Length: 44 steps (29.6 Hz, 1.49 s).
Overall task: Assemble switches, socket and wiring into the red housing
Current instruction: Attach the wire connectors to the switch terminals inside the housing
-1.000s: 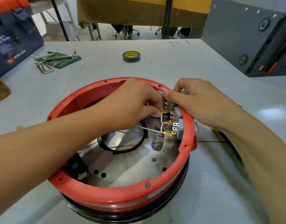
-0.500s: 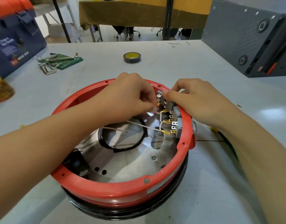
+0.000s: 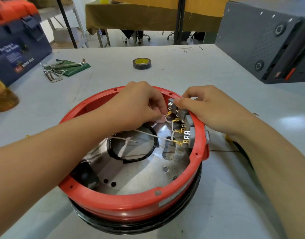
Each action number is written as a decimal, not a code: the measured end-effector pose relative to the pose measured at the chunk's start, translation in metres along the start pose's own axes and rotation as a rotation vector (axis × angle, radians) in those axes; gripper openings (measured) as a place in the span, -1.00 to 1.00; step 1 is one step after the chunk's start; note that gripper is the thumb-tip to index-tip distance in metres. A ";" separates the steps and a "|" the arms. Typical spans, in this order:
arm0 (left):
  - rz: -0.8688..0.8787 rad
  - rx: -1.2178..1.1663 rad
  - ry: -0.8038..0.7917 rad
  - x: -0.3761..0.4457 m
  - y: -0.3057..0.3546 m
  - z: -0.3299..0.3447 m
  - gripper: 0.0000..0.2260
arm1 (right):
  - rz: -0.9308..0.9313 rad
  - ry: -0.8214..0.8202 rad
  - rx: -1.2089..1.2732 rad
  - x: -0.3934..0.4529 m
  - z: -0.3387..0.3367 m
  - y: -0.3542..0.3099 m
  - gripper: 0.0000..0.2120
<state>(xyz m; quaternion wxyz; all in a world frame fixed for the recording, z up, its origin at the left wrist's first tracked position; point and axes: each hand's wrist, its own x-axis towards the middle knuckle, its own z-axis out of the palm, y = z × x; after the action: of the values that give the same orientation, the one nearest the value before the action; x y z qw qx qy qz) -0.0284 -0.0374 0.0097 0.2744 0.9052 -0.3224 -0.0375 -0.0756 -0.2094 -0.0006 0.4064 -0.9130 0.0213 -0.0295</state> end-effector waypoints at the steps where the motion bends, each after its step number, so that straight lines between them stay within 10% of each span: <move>1: 0.003 0.016 0.003 0.000 -0.001 0.000 -0.86 | 0.001 0.000 -0.003 0.000 0.000 0.000 -0.72; 44: -0.006 -0.031 -0.176 -0.004 0.025 -0.005 -0.99 | -0.136 -0.121 -0.283 -0.005 -0.012 -0.003 -0.53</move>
<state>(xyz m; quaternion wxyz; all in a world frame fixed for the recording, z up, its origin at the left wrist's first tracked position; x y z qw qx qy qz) -0.0450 -0.0487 0.0264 0.2587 0.8950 -0.3419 -0.1229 -0.0813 -0.2161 0.0100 0.2711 -0.9606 -0.0612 0.0012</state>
